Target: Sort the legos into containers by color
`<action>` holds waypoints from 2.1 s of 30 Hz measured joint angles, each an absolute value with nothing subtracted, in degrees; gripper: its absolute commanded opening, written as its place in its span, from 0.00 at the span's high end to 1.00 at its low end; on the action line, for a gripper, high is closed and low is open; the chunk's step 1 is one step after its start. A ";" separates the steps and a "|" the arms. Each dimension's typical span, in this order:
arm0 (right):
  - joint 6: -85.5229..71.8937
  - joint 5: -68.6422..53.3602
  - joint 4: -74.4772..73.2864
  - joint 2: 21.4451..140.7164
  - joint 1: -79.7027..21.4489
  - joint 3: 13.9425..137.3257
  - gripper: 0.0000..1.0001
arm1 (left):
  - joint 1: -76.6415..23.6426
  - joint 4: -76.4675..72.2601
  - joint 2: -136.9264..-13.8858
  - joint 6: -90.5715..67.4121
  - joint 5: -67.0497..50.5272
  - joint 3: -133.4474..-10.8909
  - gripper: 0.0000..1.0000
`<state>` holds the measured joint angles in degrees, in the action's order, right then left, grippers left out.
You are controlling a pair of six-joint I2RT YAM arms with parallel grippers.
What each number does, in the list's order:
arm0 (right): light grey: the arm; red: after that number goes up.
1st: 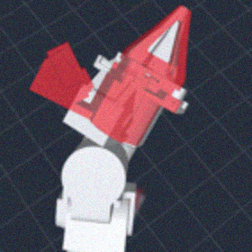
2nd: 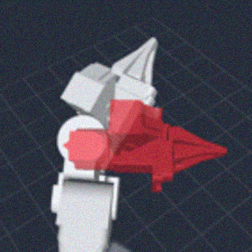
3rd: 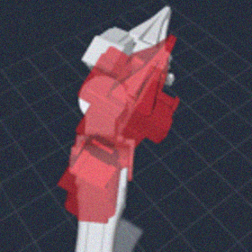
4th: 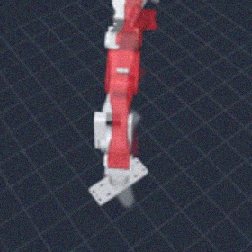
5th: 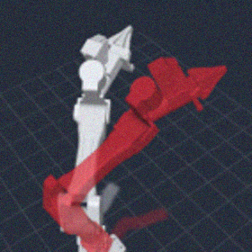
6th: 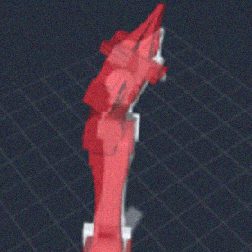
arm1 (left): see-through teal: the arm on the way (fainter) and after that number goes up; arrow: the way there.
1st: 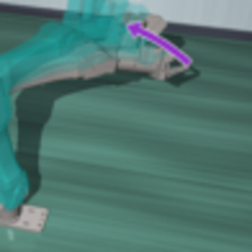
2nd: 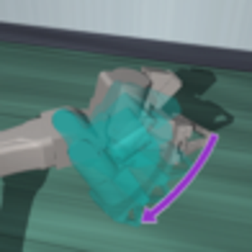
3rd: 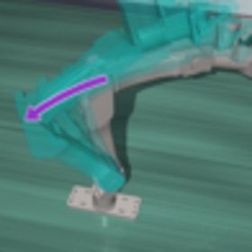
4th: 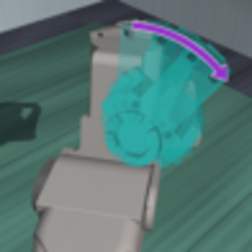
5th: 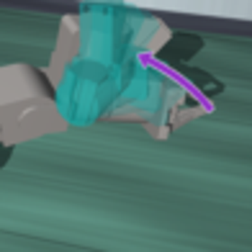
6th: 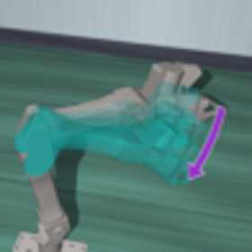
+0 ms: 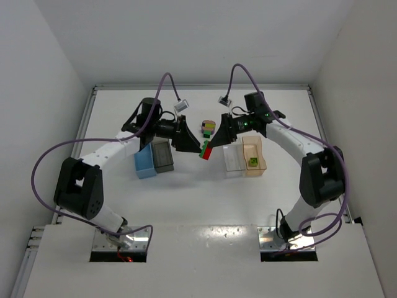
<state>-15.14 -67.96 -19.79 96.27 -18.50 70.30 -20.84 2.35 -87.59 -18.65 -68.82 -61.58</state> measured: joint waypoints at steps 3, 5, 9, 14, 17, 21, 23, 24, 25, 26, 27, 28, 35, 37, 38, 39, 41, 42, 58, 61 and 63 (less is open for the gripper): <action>-14.92 -69.12 -19.86 96.71 -18.50 70.30 1.00 | -20.82 0.01 -87.99 -20.91 -70.24 -61.58 0.26; -14.90 -69.43 -19.86 96.84 -18.59 70.30 1.00 | -20.82 -0.78 -88.07 -21.76 -70.61 -61.49 0.29; -14.90 -69.58 -19.86 96.97 -18.61 70.32 1.00 | -20.80 -1.52 -88.07 -22.79 -70.83 -61.23 0.30; -14.94 -69.65 -19.94 97.54 -18.72 70.35 1.00 | -20.80 -2.13 -88.29 -23.24 -70.72 -61.21 0.30; -14.96 -69.76 -19.88 97.56 -18.96 70.37 1.00 | -20.80 -2.28 -88.55 -23.44 -70.48 -61.21 0.30; -15.03 -69.95 -19.86 97.56 -19.42 70.65 1.00 | -20.80 -2.44 -89.62 -23.86 -69.58 -61.19 0.32; -15.07 -70.02 -19.79 97.56 -19.62 70.89 1.00 | -20.80 -2.37 -90.15 -23.86 -69.12 -61.19 0.35; -15.09 -70.06 -19.75 97.56 -19.64 70.98 1.00 | -20.80 -2.24 -90.32 -23.90 -68.93 -61.19 0.40; -15.11 -70.11 -19.75 97.56 -19.64 71.07 1.00 | -20.80 -2.17 -90.48 -24.01 -68.77 -61.19 0.43; -15.05 -69.95 -19.68 97.56 -19.64 71.09 1.00 | -20.80 -2.20 -90.56 -24.14 -68.86 -61.19 0.47; -15.00 -69.73 -19.73 97.56 -19.64 71.09 1.00 | -20.80 -2.17 -90.59 -24.29 -68.90 -61.19 0.51; -14.98 -69.41 -19.75 97.56 -19.64 71.09 1.00 | -20.84 -2.24 -90.59 -24.38 -69.04 -61.19 0.57; -14.87 -67.33 -19.73 97.56 -19.59 71.09 1.00 | -20.97 -2.22 -90.59 -24.49 -70.04 -61.19 0.77; -14.50 -67.26 -19.75 97.56 -19.59 71.09 1.00 | -21.23 -2.24 -90.59 -24.47 -70.19 -61.19 0.81; -14.31 -67.26 -19.79 97.56 -19.59 71.09 1.00 | -21.23 -2.20 -90.59 -24.49 -70.22 -61.19 0.82; -14.00 -67.24 -19.90 97.56 -19.59 71.09 1.00 | -21.26 -2.13 -90.59 -24.47 -70.26 -61.19 0.80; -13.63 -67.29 -20.03 97.56 -19.59 71.09 1.00 | -21.30 -2.07 -90.59 -24.38 -70.35 -61.19 0.39; -13.56 -67.26 -20.10 97.56 -19.64 71.09 1.00 | -21.34 -2.20 -90.61 -24.03 -70.50 -61.19 0.31; -13.43 -68.97 -20.23 97.56 -20.45 71.11 1.00 | -22.31 -1.80 -91.13 -24.51 -70.46 -61.19 0.76; -13.45 -69.06 -20.29 97.56 -20.45 71.18 1.00 | -22.31 -1.83 -91.13 -24.71 -70.52 -61.19 0.86; -13.41 -69.06 -20.36 97.56 -20.45 71.18 1.00 | -22.31 -1.96 -91.13 -24.71 -70.54 -61.12 0.89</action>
<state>-13.41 -69.06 -20.36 97.56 -20.45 71.18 -22.31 -1.96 -91.13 -24.71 -70.54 -61.12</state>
